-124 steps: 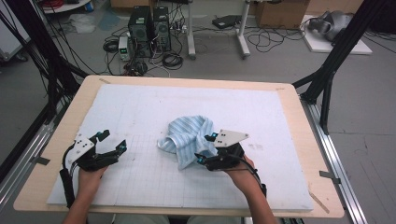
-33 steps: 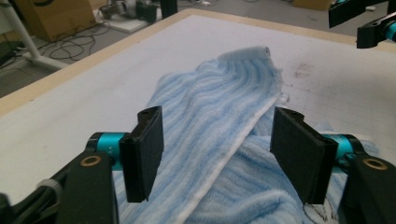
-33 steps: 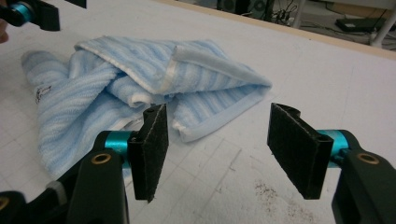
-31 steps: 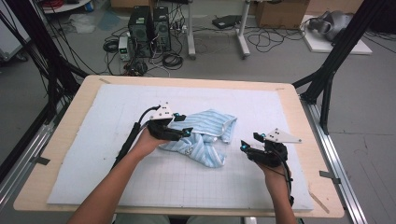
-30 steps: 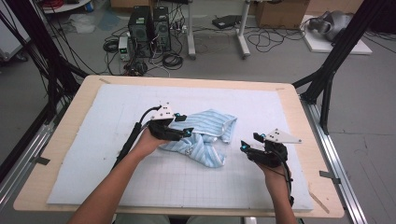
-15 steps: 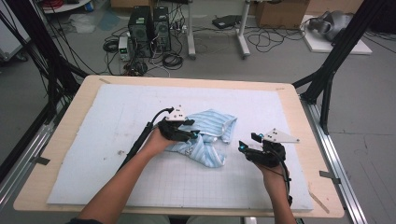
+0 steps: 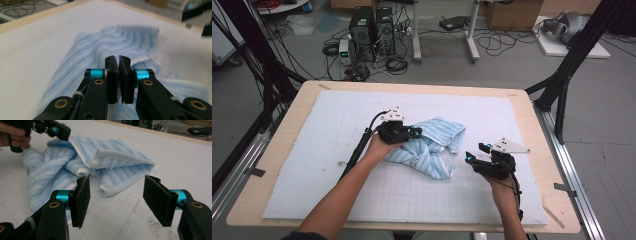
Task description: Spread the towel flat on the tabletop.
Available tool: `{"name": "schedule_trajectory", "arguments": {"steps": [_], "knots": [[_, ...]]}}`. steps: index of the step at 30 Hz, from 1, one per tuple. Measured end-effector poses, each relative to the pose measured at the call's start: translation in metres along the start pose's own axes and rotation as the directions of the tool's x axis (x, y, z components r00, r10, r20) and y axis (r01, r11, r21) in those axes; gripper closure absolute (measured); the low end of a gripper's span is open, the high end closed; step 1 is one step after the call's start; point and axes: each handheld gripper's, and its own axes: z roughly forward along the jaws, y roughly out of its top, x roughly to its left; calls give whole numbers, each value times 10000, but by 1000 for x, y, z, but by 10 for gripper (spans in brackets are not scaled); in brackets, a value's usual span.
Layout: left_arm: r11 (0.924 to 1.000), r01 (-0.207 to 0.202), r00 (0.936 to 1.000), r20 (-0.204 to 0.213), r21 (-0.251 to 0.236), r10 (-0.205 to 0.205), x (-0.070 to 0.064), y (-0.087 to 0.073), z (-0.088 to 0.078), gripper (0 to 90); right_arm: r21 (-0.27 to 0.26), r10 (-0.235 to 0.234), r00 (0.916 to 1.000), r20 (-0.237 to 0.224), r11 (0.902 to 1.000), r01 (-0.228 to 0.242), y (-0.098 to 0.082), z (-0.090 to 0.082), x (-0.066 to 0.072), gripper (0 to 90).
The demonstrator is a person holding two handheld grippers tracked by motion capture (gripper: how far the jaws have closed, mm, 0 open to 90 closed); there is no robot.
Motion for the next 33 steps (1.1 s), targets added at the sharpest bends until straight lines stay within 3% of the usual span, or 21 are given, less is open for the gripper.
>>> {"name": "schedule_trajectory", "arguments": {"steps": [2,5,10,17,19,21,22,24,25,33], "knots": [[9976,583,9981,-194,-383,-591,6,1,-4,852,66,71,9998,-179,10000,-70,0,3,3,406],[9877,1324,9888,-583,-835,-1375,16,2,-11,853,328,-51,9989,-474,9994,67,-1,11,9,415],[9738,1910,9694,-1324,-1234,-2069,33,2,-24,853,572,-372,9931,-1114,9974,438,0,26,22,439],[9700,2004,9531,-2017,-1379,-2256,44,1,-34,853,954,-707,9659,-2489,9907,971,-8,50,48,450],[9680,2056,9484,-2148,-1440,-2334,48,0,-36,853,1269,-978,9634,-2498,9830,1326,-9,55,55,477],[9647,2179,9433,-2217,-1476,-2470,50,-2,-37,853,1682,-1086,9637,-2438,9739,1523,-10,60,58,554],[9652,2176,9428,-2248,-1448,-2463,52,-3,-37,853,1931,-1022,9639,-2459,9693,1520,-12,63,59,636],[9649,2209,9425,-2232,-1422,-2486,53,-3,-39,853,2258,-996,9551,-2792,9599,1661,-15,64,59,781],[9664,2147,9425,-2293,-1413,-2429,53,-3,-40,853,2168,-1053,9496,-2952,9606,1739,-15,63,60,840],[9641,2256,9372,-2390,-1398,-2540,57,-3,-49,853,2228,-1330,9089,-3952,9461,2353,-23,42,63,858]]}}
